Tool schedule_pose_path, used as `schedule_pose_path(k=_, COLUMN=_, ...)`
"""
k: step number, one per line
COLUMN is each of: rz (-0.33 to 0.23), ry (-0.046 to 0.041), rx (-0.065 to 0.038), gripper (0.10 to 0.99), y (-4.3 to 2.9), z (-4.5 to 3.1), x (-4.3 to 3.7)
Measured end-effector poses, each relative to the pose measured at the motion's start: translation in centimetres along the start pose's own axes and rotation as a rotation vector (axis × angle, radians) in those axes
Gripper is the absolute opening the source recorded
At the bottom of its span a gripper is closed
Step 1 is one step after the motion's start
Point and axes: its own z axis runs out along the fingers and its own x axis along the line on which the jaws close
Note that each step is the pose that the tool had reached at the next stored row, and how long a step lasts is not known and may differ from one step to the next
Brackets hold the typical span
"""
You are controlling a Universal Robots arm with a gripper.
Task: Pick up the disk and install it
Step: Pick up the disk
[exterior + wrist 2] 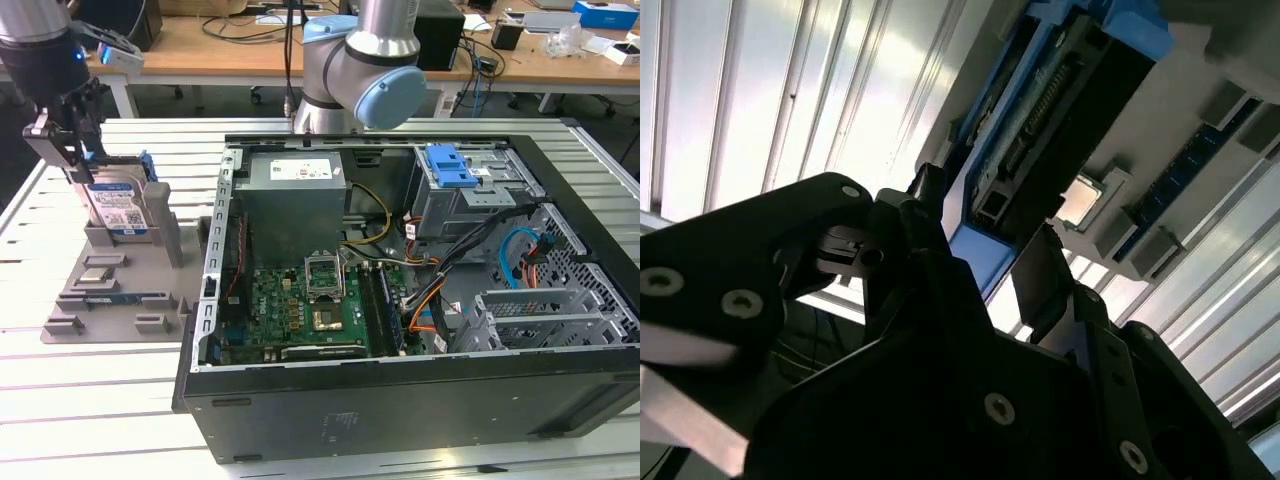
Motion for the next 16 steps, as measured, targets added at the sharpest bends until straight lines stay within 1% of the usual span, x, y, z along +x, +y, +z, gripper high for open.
schedule_pose_path(k=5, rz=-0.015, ry=0.0008, rx=0.0, gripper=0.541, y=-0.1, z=1.07, x=0.01)
schedule_pose_path(k=14, rz=-0.016, ry=0.0009, rx=0.0, gripper=0.541, y=-0.1, z=1.08, x=0.01)
schedule_pose_path(k=15, rz=-0.017, ry=-0.0001, rx=0.014, gripper=0.541, y=-0.1, z=1.11, x=0.01)
schedule_pose_path(k=16, rz=-0.017, ry=-0.0008, rx=0.026, gripper=0.541, y=-0.09, z=1.12, x=0.01)
